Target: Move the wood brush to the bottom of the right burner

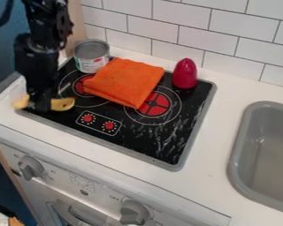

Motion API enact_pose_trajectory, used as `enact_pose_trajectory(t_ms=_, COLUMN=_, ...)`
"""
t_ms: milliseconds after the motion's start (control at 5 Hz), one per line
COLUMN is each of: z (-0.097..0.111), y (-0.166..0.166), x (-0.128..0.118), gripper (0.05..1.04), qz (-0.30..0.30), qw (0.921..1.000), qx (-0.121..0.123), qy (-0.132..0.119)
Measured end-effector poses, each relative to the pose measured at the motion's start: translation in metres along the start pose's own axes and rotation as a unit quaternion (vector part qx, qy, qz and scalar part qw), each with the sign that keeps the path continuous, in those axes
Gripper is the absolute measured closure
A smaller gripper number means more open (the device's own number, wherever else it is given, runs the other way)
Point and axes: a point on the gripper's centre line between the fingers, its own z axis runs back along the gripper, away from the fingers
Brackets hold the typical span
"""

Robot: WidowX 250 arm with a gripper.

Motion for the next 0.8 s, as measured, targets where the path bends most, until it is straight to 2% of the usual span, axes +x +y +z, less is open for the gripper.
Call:
enact_pose_trajectory(t_ms=200, z=0.015, y=0.002, x=-0.001, gripper=0.747, qz=-0.003, qw=0.9996, qx=-0.017, qy=0.020)
enact_pose_trajectory(t_ms=400, z=0.039, y=0.002, x=-0.018, gripper=0.747, qz=-0.056, qw=0.9958, qx=-0.045, qy=0.056)
enact_pose_trajectory(t_ms=600, z=0.064, y=0.009, x=-0.061, gripper=0.747, qz=-0.156, qw=0.9816, qx=-0.077, qy=0.080)
enact_pose_trajectory(t_ms=800, z=0.080, y=0.022, x=-0.096, gripper=0.747, qz=-0.263, qw=0.9540, qx=-0.096, qy=0.106)
